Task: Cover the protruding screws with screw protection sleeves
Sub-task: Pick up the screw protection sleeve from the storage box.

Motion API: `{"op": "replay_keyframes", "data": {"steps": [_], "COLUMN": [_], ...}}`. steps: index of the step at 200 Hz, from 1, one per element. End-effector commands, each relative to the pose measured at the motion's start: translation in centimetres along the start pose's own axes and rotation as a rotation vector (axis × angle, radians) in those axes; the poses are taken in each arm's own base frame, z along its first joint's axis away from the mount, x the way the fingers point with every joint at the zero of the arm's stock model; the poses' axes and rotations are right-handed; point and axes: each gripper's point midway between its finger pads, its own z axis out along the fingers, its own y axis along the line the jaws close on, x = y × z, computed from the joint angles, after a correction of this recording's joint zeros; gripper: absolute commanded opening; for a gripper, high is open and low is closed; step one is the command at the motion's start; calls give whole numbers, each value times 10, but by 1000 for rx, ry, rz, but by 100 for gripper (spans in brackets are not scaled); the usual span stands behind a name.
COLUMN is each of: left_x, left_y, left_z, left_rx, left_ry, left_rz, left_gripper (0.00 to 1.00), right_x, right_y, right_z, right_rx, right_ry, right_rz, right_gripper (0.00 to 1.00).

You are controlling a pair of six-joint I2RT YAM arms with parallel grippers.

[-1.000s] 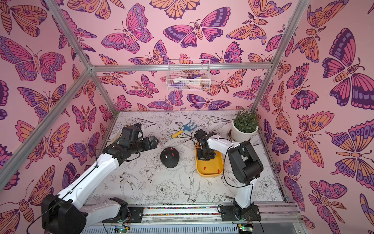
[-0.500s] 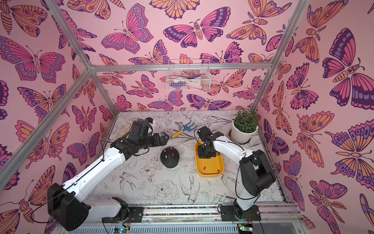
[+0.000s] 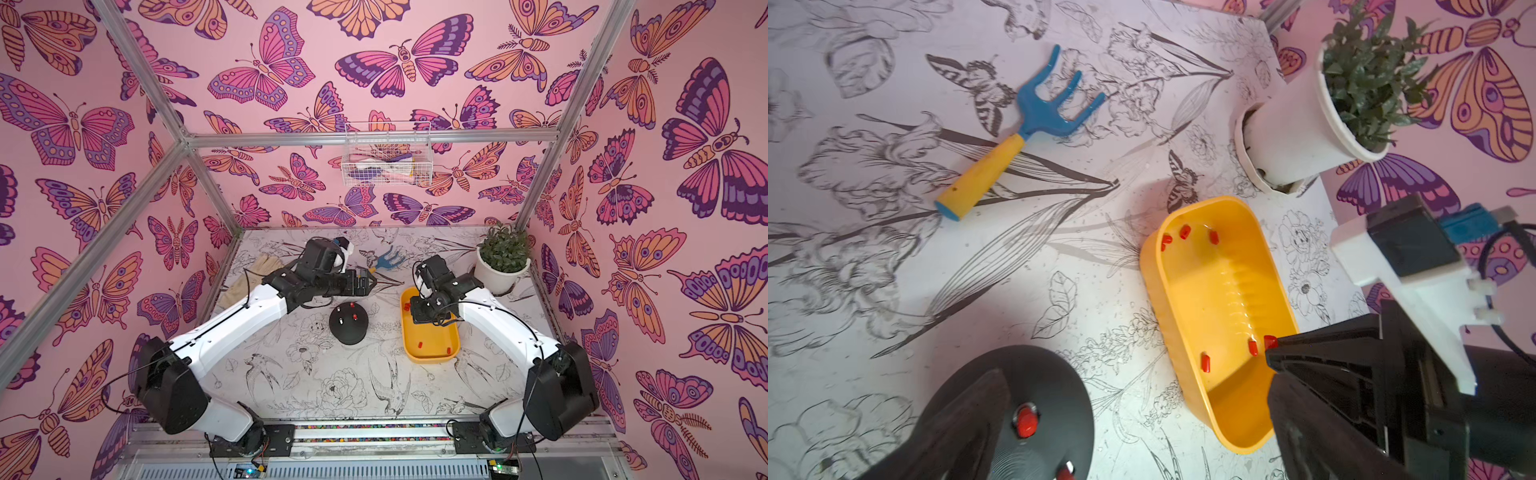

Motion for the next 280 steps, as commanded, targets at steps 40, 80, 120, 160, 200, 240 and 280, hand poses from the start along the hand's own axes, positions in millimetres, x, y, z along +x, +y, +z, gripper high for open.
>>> {"op": "replay_keyframes", "data": {"steps": [40,80,120,160,200,240,280], "left_x": [-3,1,5,8,15,25,32], "left_y": [-42,-58,-76,-90,-99,-109,-115], "left_z": [28,44,53,58,60,64,68], "left_rx": [122,174,233,270,286,300,299], "left_ry": [50,78,100,114,131,153,167], "left_rz": [88,106,126,146,154,163,167], "left_gripper": [100,100,100,100,100,100,100], "right_x": [9,7,5,0,-7,-12,-17], "right_y": [9,16,17,17,17,18,19], "right_z": [-25,-39,-47,-51,-58,-65,-75], "right_rx": [-68,-107,-118,-118,-122,-132,-142], "right_ry": [-30,-77,-96,-112,-135,-168,-219], "right_rz": [-51,-67,-78,-80,-81,-79,-70], "right_gripper": [11,11,11,11,11,11,11]}}
